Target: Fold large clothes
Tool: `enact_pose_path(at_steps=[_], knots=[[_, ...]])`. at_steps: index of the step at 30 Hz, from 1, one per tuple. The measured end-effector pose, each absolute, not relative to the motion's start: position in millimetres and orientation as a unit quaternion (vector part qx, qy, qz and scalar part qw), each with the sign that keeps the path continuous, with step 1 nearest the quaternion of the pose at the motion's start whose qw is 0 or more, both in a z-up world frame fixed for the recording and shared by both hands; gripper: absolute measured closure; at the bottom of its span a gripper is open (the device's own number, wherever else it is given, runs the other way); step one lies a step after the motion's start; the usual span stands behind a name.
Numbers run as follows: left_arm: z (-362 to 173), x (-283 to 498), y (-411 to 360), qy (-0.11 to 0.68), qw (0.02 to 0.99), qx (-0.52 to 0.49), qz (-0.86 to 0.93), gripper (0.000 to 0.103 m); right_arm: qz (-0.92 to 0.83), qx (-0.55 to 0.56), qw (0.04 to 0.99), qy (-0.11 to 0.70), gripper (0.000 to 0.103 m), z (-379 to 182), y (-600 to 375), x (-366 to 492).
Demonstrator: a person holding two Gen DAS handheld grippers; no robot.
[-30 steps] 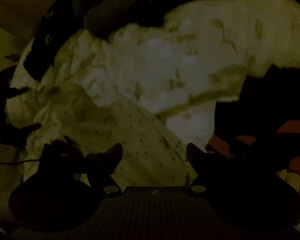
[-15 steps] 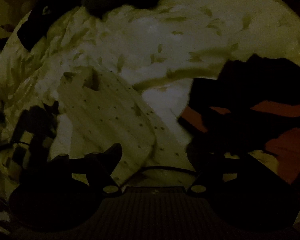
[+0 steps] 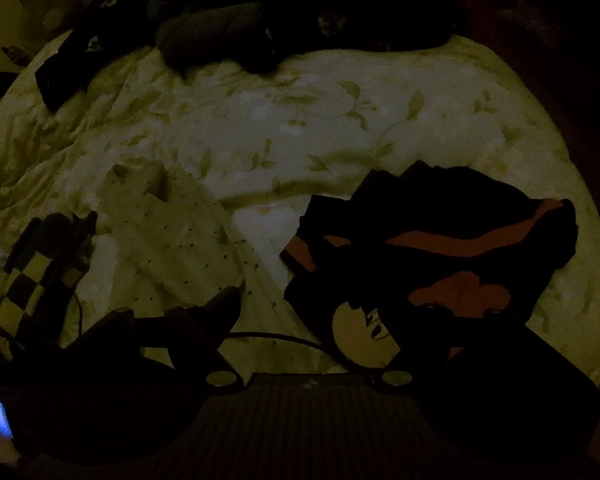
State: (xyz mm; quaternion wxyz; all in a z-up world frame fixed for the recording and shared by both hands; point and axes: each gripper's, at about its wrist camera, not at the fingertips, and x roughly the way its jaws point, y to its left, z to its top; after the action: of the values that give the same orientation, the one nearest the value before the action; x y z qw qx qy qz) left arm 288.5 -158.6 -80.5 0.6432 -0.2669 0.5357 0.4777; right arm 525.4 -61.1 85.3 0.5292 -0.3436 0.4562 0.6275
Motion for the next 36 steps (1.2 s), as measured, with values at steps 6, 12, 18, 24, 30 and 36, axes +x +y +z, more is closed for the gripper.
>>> enact_pose_path(at_steps=[6,12,18,24,30,36], knots=[[-54.6,249.7,-160.6,0.471,0.647,-0.300,0.520,0.068,0.647,-0.348,0.524,0.430,0.024,95.1,-77.8,516.9],[51.5,148.8,-159.0,0.333,0.589,-0.304,0.671,0.078,0.650,-0.332,0.543,0.415,0.024,103.3,-77.4,528.1],[71.1,92.2,-150.2,0.326,0.540,-0.317,0.708,0.065,0.622,-0.306,0.553,0.462,0.024,91.7,-67.2,536.7],[31.4,173.5,-159.6,0.344,0.630,-0.345,0.605,0.000,0.640,-0.318,0.541,0.442,0.025,95.2,-67.9,523.9],[-51.4,234.7,-145.6,0.445,0.613,-0.373,0.536,0.000,0.627,-0.283,0.599,0.411,0.025,138.0,-68.1,576.4],[-79.1,235.0,-147.1,0.455,0.628,-0.377,0.505,0.039,0.583,-0.246,0.702,0.326,0.024,212.9,-85.2,654.4]])
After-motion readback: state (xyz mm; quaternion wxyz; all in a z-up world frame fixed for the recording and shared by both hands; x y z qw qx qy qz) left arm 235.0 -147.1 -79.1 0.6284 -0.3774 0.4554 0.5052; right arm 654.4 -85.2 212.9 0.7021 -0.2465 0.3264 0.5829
